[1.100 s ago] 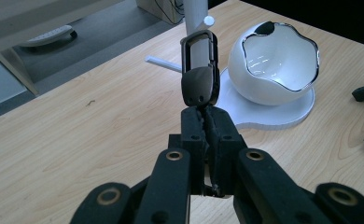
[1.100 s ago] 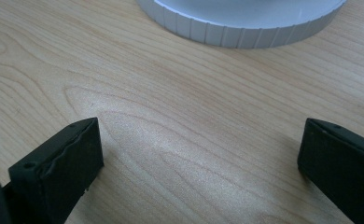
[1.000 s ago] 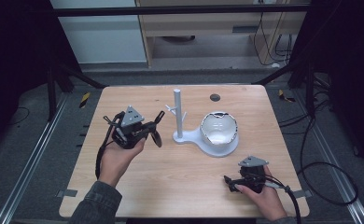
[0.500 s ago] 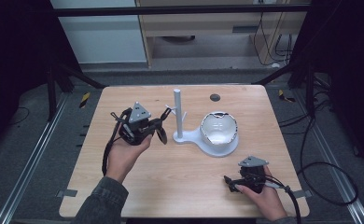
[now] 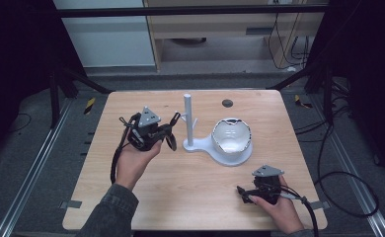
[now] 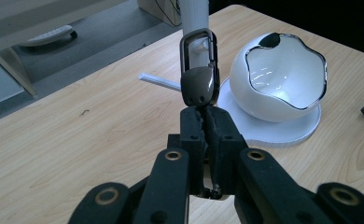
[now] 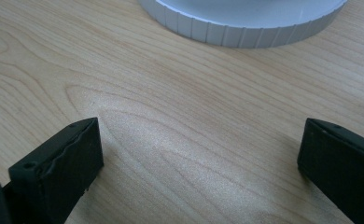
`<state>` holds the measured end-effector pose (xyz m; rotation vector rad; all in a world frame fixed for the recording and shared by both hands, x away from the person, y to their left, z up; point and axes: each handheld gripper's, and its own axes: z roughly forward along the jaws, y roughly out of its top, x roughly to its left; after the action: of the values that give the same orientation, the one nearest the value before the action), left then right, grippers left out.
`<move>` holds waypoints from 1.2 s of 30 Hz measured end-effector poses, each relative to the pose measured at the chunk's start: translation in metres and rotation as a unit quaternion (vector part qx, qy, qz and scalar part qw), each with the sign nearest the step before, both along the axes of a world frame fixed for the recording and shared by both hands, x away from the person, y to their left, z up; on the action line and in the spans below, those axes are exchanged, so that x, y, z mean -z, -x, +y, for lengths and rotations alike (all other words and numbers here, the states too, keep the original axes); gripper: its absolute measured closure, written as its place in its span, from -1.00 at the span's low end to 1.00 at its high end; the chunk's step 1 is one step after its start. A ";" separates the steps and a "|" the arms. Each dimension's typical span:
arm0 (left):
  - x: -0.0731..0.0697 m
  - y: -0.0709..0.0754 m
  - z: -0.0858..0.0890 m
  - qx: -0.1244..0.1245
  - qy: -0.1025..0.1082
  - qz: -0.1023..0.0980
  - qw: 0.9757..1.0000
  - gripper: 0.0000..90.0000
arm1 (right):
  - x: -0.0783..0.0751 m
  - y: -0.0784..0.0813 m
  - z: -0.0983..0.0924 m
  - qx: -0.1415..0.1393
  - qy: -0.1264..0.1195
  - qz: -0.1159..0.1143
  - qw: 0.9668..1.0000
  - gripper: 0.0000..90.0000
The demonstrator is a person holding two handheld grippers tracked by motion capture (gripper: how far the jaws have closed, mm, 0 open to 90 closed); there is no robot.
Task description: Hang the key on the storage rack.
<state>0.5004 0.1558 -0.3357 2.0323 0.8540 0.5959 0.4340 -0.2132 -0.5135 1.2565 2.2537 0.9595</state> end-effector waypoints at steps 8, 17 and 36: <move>0.001 0.000 -0.003 0.003 0.004 -0.002 1.000 0.89 | 0.000 0.000 0.000 0.000 0.000 0.000 1.000 -0.99; 0.002 0.000 -0.008 0.002 -0.003 0.001 1.000 0.88 | 0.000 0.000 0.000 0.000 0.000 0.000 1.000 -0.99; 0.013 -0.010 -0.020 0.000 -0.003 0.008 1.000 0.88 | 0.000 0.000 0.000 0.000 0.000 0.000 1.000 -0.99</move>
<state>0.5105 0.1354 -0.3490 2.0454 0.8619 0.5849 0.4340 -0.2132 -0.5133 1.2567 2.2550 0.9599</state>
